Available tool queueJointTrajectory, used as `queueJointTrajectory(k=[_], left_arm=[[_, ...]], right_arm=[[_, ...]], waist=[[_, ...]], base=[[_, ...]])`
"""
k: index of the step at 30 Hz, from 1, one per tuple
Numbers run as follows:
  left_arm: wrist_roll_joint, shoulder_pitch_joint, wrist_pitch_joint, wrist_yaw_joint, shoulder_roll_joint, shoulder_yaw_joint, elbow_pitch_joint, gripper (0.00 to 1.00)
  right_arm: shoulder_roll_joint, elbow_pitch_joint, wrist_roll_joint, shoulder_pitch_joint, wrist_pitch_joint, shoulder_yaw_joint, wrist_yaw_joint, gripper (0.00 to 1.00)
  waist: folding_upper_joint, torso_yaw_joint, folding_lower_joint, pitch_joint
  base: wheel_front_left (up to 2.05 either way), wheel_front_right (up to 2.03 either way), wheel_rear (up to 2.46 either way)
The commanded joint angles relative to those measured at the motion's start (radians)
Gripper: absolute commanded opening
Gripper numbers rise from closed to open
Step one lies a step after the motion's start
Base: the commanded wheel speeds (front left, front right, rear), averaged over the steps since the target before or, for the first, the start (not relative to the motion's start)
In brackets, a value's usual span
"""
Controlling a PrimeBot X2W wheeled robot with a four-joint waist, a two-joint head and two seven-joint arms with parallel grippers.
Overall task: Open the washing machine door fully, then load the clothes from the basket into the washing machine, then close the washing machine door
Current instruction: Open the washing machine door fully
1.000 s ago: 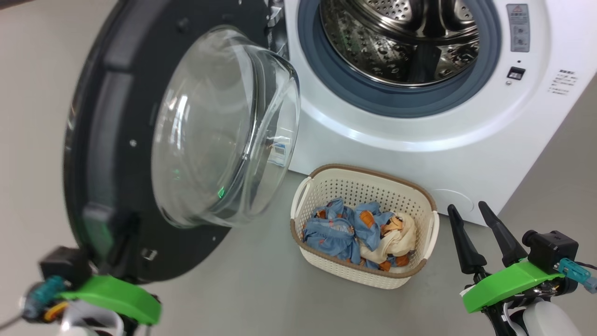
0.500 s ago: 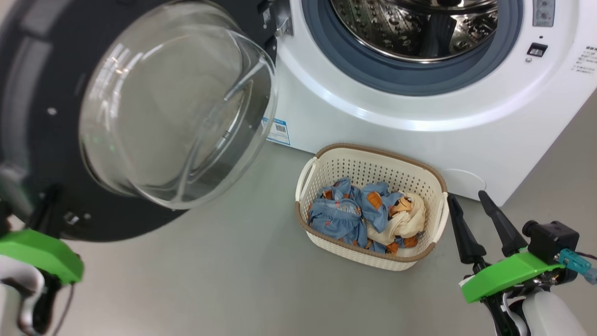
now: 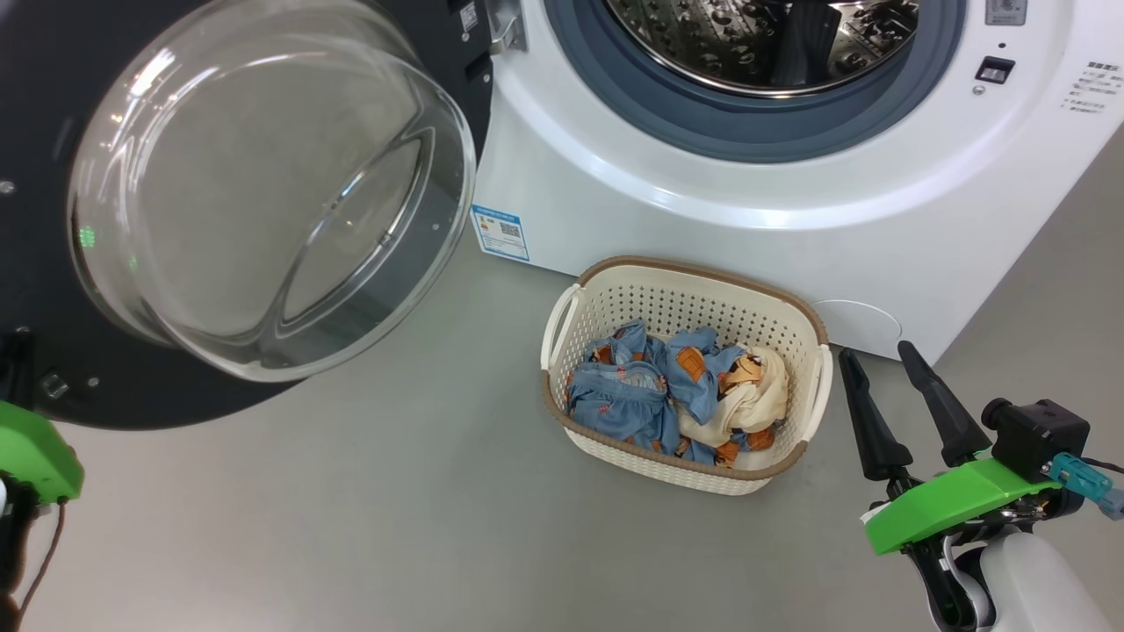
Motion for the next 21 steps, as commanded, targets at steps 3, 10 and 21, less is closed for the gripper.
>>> queueJointTrajectory(k=[3, 10, 21], left_arm=[[0.011, -0.068, -0.034, -0.005, 0.083, 0.030, 0.047, 0.00], [0.006, -0.095, -0.072, -0.018, 0.077, 0.011, 0.113, 0.00], [-0.011, -0.066, -0.114, -0.030, 0.061, -0.015, 0.113, 0.00]], right_arm=[[0.004, -0.020, -0.006, -0.019, -0.012, 0.021, 0.002, 1.00], [0.000, -0.020, -0.004, -0.013, -0.012, 0.017, 0.002, 1.00], [-0.004, -0.021, -0.005, 0.004, -0.012, 0.018, 0.002, 1.00]], waist=[[-0.0001, -0.011, 0.0000, -0.002], [-0.0001, -0.019, 0.0000, -0.009], [-0.0001, -0.025, 0.0000, -0.036]], base=[[0.00, 0.00, 0.00], [0.00, 0.00, 0.00], [0.00, 0.00, 0.00]])
